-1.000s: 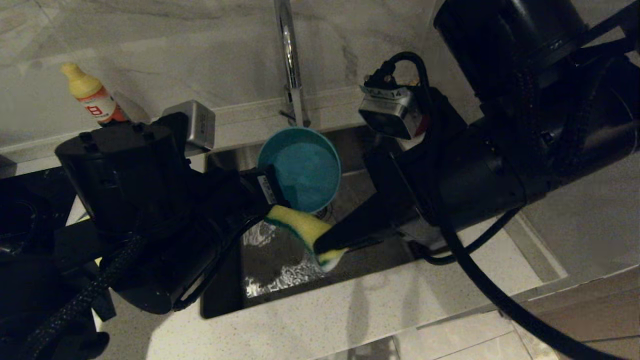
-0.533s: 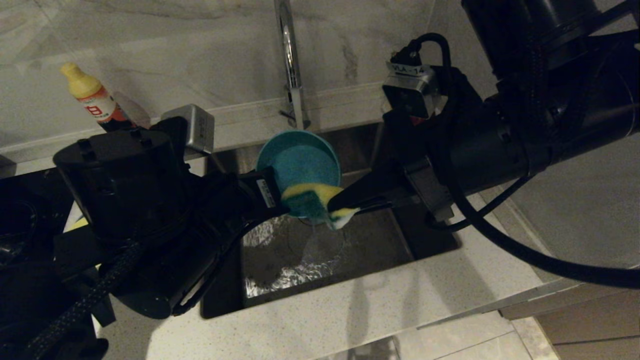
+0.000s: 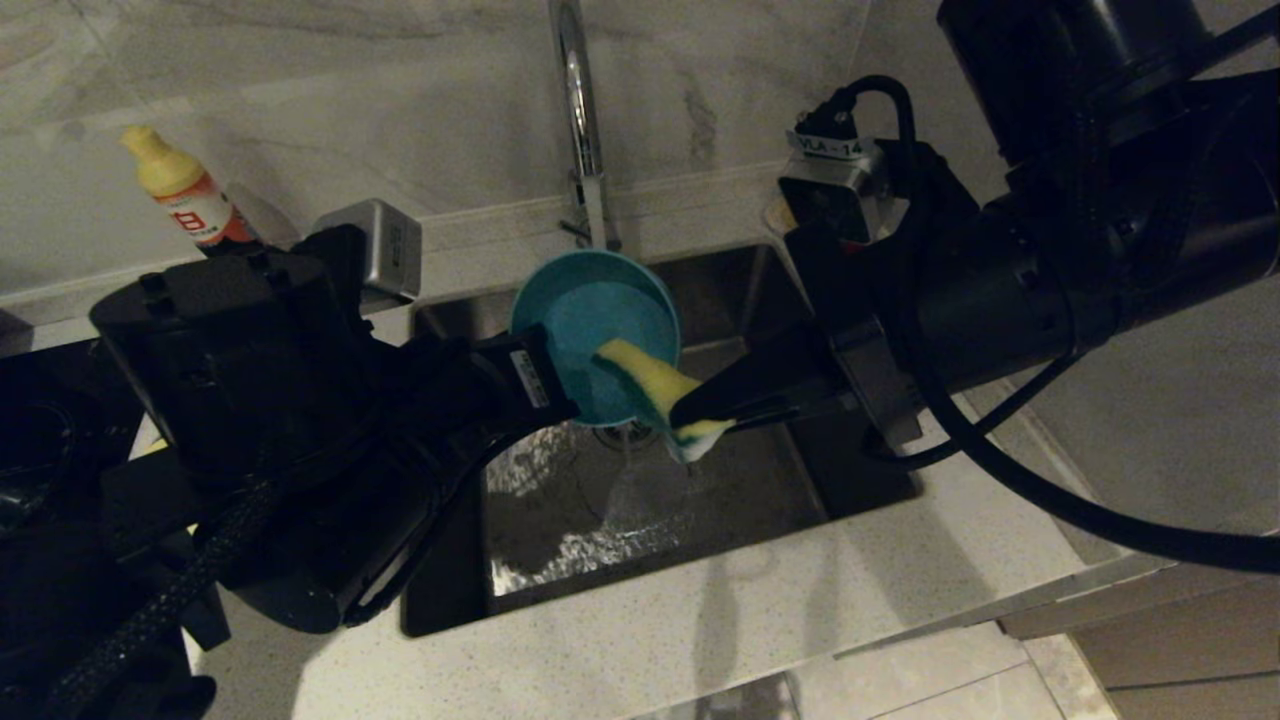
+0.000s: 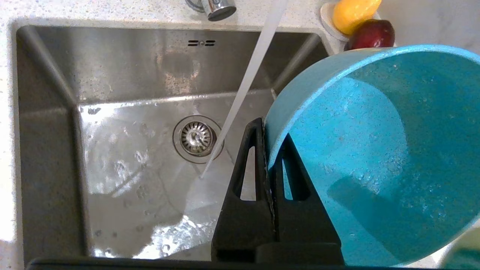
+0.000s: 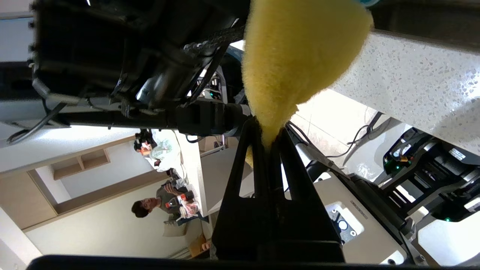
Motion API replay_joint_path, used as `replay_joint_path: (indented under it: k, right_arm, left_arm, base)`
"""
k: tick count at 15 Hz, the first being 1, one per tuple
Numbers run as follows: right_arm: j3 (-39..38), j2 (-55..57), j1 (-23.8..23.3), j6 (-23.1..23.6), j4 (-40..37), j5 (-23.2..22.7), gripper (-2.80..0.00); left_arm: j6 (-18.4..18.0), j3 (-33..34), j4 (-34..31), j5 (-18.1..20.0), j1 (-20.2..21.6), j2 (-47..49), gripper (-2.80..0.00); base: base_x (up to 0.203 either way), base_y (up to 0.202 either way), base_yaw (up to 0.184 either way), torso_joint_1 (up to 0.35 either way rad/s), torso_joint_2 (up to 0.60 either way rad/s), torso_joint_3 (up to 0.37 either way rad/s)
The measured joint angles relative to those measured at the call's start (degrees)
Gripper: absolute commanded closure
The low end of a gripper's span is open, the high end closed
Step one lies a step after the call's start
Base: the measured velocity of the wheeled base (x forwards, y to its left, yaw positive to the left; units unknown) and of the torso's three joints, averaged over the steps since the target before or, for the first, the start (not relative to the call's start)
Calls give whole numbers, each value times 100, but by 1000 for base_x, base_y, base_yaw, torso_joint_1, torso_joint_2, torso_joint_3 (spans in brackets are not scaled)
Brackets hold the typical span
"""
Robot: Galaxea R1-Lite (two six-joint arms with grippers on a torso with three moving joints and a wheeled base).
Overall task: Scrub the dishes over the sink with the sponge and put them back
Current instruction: Wipe the bowl
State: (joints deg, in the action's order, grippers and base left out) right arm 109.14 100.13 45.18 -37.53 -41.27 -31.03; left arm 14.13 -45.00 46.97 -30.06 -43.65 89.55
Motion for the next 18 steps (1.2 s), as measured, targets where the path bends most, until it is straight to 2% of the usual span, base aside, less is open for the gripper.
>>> replay_joint_path:
  k: [5, 11, 14, 18]
  right_arm:
    - [124, 218, -7, -50, 323, 0, 0]
    - [94, 343, -377, -24, 403, -4, 0]
    - [102, 416, -478, -28, 647, -3, 0]
    - [119, 536, -538, -30, 784, -1, 0]
  left_arm:
    - [-305, 124, 316, 5, -6, 14, 0]
    - [-967, 468, 973, 11, -13, 122, 0]
    - [-1016, 589, 1224, 17, -30, 168, 0]
    - [-1087, 609, 1237, 27, -119, 174, 0]
  base:
    - [0, 0, 0, 0, 0, 0]
    - [0, 0, 0, 0, 0, 0]
    - [0, 0, 0, 0, 0, 0]
    - [0, 0, 0, 0, 0, 0]
